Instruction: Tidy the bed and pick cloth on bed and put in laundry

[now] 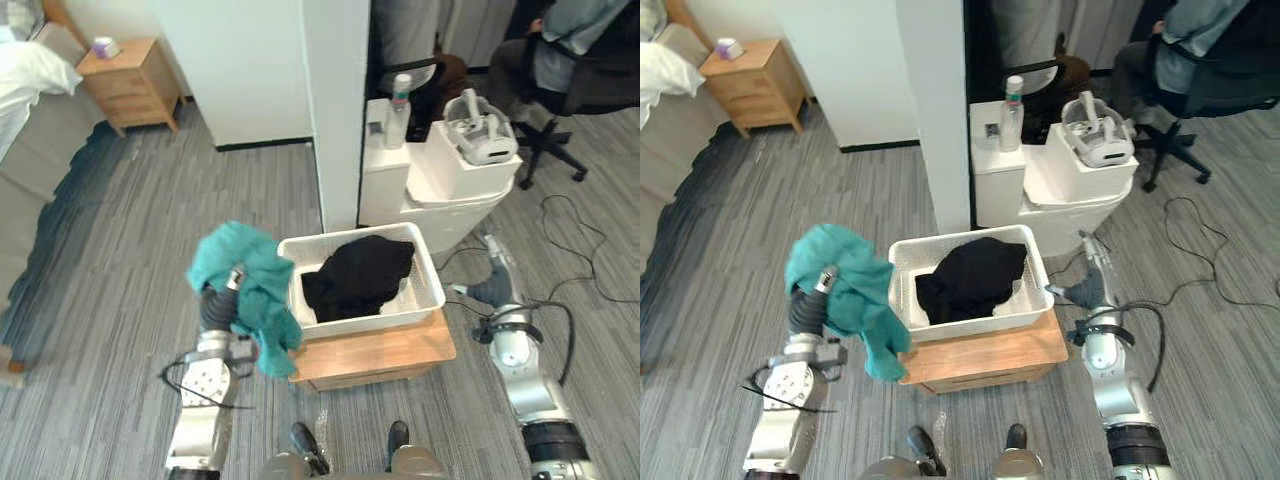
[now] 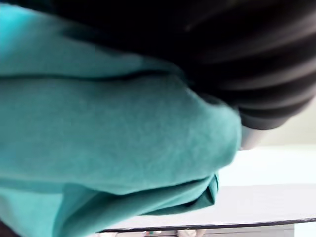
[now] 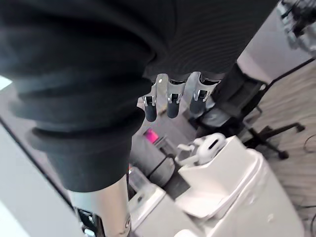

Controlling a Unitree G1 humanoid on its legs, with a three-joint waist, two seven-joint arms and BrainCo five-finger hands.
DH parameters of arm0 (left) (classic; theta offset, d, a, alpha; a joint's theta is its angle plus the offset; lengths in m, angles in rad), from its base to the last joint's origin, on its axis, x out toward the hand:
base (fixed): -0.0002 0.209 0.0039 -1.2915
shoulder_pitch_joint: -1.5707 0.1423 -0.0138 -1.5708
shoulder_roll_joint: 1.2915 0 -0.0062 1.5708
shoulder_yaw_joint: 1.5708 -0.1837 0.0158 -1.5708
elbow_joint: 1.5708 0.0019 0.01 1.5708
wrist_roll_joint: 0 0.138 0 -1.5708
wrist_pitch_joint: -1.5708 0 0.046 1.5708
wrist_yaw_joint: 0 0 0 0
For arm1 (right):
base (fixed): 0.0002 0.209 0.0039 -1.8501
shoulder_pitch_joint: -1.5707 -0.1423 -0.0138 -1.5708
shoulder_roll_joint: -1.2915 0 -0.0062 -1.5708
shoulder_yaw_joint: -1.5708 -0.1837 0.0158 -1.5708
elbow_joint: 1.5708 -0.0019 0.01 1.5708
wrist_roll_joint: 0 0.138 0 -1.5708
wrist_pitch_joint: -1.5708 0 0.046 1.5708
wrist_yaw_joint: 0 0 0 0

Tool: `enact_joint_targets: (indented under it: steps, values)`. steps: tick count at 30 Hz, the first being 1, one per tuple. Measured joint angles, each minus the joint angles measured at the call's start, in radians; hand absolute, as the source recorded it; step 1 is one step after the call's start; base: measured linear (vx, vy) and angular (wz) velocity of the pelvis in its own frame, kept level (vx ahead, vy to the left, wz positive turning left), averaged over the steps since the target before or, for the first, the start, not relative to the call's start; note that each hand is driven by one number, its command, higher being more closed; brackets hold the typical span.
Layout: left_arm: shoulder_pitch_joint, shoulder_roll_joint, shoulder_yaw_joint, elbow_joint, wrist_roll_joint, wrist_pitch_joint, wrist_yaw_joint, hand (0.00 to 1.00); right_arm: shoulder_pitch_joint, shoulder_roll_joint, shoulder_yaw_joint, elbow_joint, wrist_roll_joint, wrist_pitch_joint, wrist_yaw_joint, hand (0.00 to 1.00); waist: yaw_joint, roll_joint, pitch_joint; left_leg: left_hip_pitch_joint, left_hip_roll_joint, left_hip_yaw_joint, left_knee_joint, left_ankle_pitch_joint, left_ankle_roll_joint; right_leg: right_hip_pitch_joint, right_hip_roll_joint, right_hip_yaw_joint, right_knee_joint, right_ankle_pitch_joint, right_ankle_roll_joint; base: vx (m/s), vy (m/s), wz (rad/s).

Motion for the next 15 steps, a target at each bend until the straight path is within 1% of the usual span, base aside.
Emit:
enact_joint_targets:
  steps: [1, 3, 5, 7, 9, 11, 13, 15]
  values:
    - [-0.034, 0.013, 0.006, 0.0, 0.029, -0.002, 0.024, 1.0, 0.026, 0.0, -0.012, 0.0, 0.001, -0.001, -0.002, 0.0, -0.013, 0.001, -0.013, 0.002, 0.002, 0.006, 0.0, 0.0, -0.001, -0.001, 0.002, 0.01, 0.0, 0.0, -0.001, -0.02, 0.005, -0.23]
    - [-0.075, 0.023, 0.009, 0.002, 0.061, -0.007, 0.046, 1.0, 0.063, 0.0, -0.022, 0.0, 0.009, -0.001, -0.005, 0.0, -0.032, 0.002, -0.022, 0.012, 0.005, 0.019, 0.001, -0.003, -0.004, -0.001, 0.004, 0.018, 0.0, 0.001, -0.001, 0.0, 0.004, -0.22]
    - [-0.133, 0.025, 0.008, 0.03, 0.093, -0.009, 0.054, 1.0, 0.113, 0.001, -0.034, 0.0, 0.01, -0.003, -0.005, 0.0, -0.041, 0.009, -0.03, 0.021, 0.007, 0.036, 0.001, -0.006, -0.008, -0.002, 0.006, 0.036, -0.001, 0.002, -0.002, 0.0, 0.007, -0.27]
    - [-0.206, 0.031, 0.006, 0.105, 0.124, -0.007, 0.072, 1.0, 0.16, 0.009, -0.037, 0.0, 0.017, -0.005, -0.004, 0.0, -0.07, 0.018, -0.038, 0.023, 0.008, 0.047, 0.0, -0.006, -0.009, -0.002, 0.009, 0.044, -0.002, 0.004, -0.001, 0.0, 0.004, -0.15]
    - [-0.251, 0.033, -0.005, 0.161, 0.137, -0.004, 0.074, 1.0, 0.185, 0.022, -0.037, 0.001, 0.023, -0.006, -0.004, 0.0, -0.091, 0.02, -0.039, 0.025, 0.009, 0.05, 0.0, -0.006, -0.009, -0.005, 0.014, 0.048, -0.003, 0.004, 0.0, -0.02, -0.001, -0.08]
    - [-0.291, 0.033, -0.042, 0.2, 0.145, 0.004, 0.075, 1.0, 0.214, 0.037, -0.036, 0.001, 0.028, -0.008, -0.003, 0.0, -0.094, 0.02, -0.04, 0.027, 0.011, 0.06, -0.002, -0.006, -0.009, -0.013, 0.016, 0.063, -0.004, 0.003, 0.002, -0.03, 0.01, -0.15]
    - [-0.295, 0.029, -0.083, 0.201, 0.154, 0.018, 0.073, 1.0, 0.229, 0.064, -0.035, 0.001, 0.028, -0.012, -0.002, 0.0, -0.111, 0.021, -0.04, 0.024, 0.013, 0.07, -0.004, -0.007, -0.011, -0.021, 0.016, 0.068, -0.004, 0.004, 0.0, 0.0, 0.012, -0.14]
    - [-0.295, 0.016, -0.107, 0.201, 0.155, 0.02, 0.071, 1.0, 0.243, 0.077, -0.034, 0.001, 0.028, -0.013, -0.002, 0.0, -0.115, 0.022, -0.041, 0.024, 0.014, 0.075, -0.004, -0.007, -0.011, -0.021, 0.016, 0.073, -0.004, 0.005, 0.001, 0.03, 0.008, -0.09]
